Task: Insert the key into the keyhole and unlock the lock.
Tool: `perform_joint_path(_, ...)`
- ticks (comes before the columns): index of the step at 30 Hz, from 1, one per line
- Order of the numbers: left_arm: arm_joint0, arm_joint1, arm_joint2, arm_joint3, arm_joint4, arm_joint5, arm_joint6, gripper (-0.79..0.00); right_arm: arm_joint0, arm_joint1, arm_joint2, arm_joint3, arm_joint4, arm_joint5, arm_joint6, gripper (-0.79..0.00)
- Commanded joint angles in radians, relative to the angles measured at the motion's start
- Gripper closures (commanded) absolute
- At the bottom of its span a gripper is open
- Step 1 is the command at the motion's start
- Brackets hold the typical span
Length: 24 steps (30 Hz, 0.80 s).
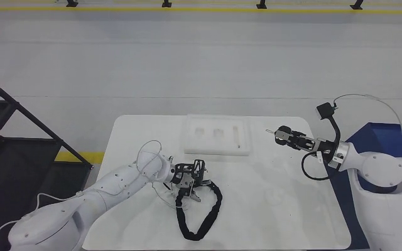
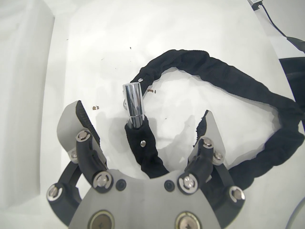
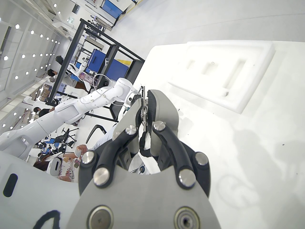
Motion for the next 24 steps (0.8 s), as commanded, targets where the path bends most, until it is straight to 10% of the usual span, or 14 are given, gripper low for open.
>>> perform_joint_path(1,0.003,-0.012,0.001,0.018,0.011,-0.002,0.026,-0.785,0.0,0.0,0.0,0.0,0.0,0.0,0.0,0.0)
perform_joint_path(8,0.007,-0.045,0.001,0.075,0.075,0.005,0.108,-0.733,0.0,0.0,0.0,0.0,0.0,0.0,0.0,0.0)
perform_joint_path(10,0.007,-0.052,-0.001,0.09,0.086,0.001,0.124,-0.36,0.0,0.0,0.0,0.0,0.0,0.0,0.0,0.0)
perform_joint_path(13,0.007,-0.063,-0.005,0.11,0.1,0.001,0.139,0.0,0.0,0.0,0.0,0.0,0.0,0.0,0.0,0.0)
perform_joint_path(24,0.01,-0.08,-0.027,0.144,0.148,0.011,0.187,0.0,0.0,0.0,0.0,0.0,0.0,0.0,0.0,0.0)
